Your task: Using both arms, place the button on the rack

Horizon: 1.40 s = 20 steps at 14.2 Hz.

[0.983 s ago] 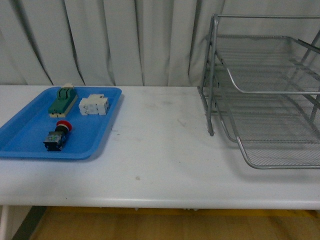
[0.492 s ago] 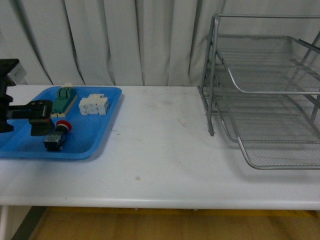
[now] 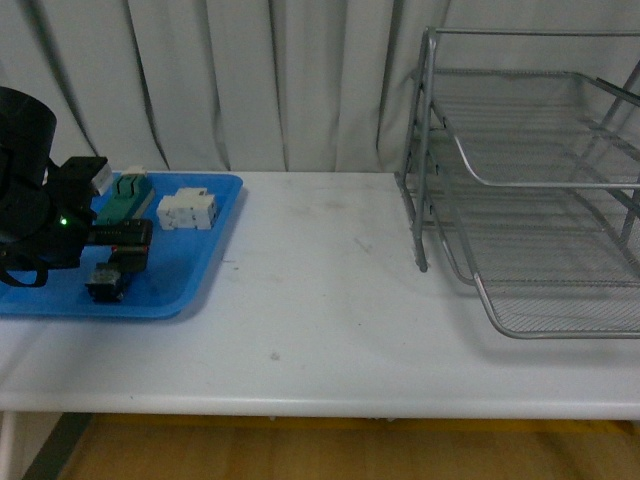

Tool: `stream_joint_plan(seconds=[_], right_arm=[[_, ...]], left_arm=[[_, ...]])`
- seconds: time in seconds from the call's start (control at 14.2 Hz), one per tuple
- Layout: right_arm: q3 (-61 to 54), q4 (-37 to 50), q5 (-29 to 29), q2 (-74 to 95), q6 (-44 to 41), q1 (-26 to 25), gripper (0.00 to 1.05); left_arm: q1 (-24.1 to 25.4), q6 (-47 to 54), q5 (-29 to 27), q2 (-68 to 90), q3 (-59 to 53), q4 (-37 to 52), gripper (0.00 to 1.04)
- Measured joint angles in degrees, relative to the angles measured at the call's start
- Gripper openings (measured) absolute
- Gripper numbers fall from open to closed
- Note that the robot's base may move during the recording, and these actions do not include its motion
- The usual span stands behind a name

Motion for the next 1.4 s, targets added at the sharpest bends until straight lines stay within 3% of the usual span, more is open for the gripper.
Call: stream_joint_plan(seconds=[0.07,0.35,0.42,0.63,0.84,0.98,1.12,1.4], right_arm=[[0.0,0.0,0.0,0.0,0.0,0.0,0.98],[0.0,0.0,0.0,0.0,0.0,0.0,0.98],[0.0,0.0,0.0,0.0,0.0,0.0,0.98],[0.0,0.0,0.0,0.0,0.0,0.0,0.98],[0.0,0.0,0.0,0.0,0.0,0.0,0.98],[0.0,0.0,0.0,0.0,0.0,0.0,0.98],[0.0,0.0,0.0,0.0,0.0,0.0,0.98],[0.0,0.0,0.0,0.0,0.0,0.0,0.98]], left_arm=[[0.1,-0.1,-0.3,2.2,2.2,-0.9,0.96],[-0.3,-2.3,0.1,3.2,4.5,-3.3,0.42],[-0.6,-2.4,0.2,2.4,3.3,-2.4,0.37],[-2.6,-2.5,0.8,-10.9,-11.3,5.9,0.36],[-5.1,-2.3,-0.8,-35.4,-27.8,8.4,0.36],[-6.5,-4.0,-3.9,-56.1,-41.4,1.0,0.36],[-10.3,-6.1,-11.1,-79.9,-53.4,-10.4,0.36],[-10.4,-6.7,-11.8,-84.9,-53.9,-10.1,0.36]])
